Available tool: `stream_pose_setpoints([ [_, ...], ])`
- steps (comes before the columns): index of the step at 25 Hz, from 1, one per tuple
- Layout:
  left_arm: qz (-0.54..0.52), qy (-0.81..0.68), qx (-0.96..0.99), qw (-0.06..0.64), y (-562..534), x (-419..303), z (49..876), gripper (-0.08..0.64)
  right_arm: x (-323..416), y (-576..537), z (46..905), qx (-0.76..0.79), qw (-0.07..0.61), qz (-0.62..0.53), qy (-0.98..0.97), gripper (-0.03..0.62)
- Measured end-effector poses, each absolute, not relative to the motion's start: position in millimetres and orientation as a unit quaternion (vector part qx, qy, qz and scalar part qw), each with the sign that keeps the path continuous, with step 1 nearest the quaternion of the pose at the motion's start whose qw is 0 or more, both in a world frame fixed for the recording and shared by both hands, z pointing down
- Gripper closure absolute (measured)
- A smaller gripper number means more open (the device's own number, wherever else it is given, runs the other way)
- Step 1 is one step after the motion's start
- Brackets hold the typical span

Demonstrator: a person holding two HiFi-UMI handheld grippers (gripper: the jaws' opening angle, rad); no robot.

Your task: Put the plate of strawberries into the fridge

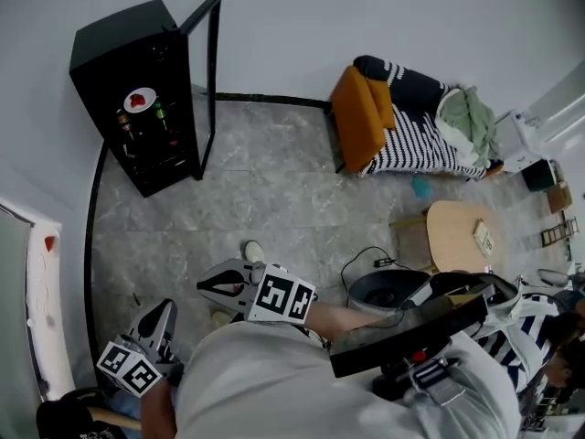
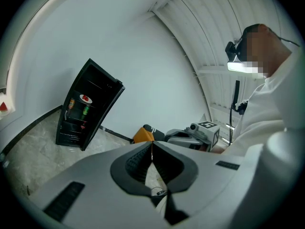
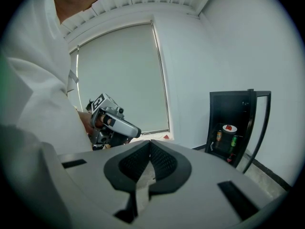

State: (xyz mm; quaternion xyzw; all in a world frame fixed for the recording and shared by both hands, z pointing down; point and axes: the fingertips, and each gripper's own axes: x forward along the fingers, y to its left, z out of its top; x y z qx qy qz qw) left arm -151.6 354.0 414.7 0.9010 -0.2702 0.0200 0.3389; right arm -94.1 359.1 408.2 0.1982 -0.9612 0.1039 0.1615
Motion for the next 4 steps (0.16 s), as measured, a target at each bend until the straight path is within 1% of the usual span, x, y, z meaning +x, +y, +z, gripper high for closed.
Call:
stream_pose_setpoints([
  [4,0.017,-0.273,0.902,0.336,371.9,-181.3,425.6,0.546,-122.6,379.0,417.2,0.199,0.161,0.099,-0.962,0.575],
])
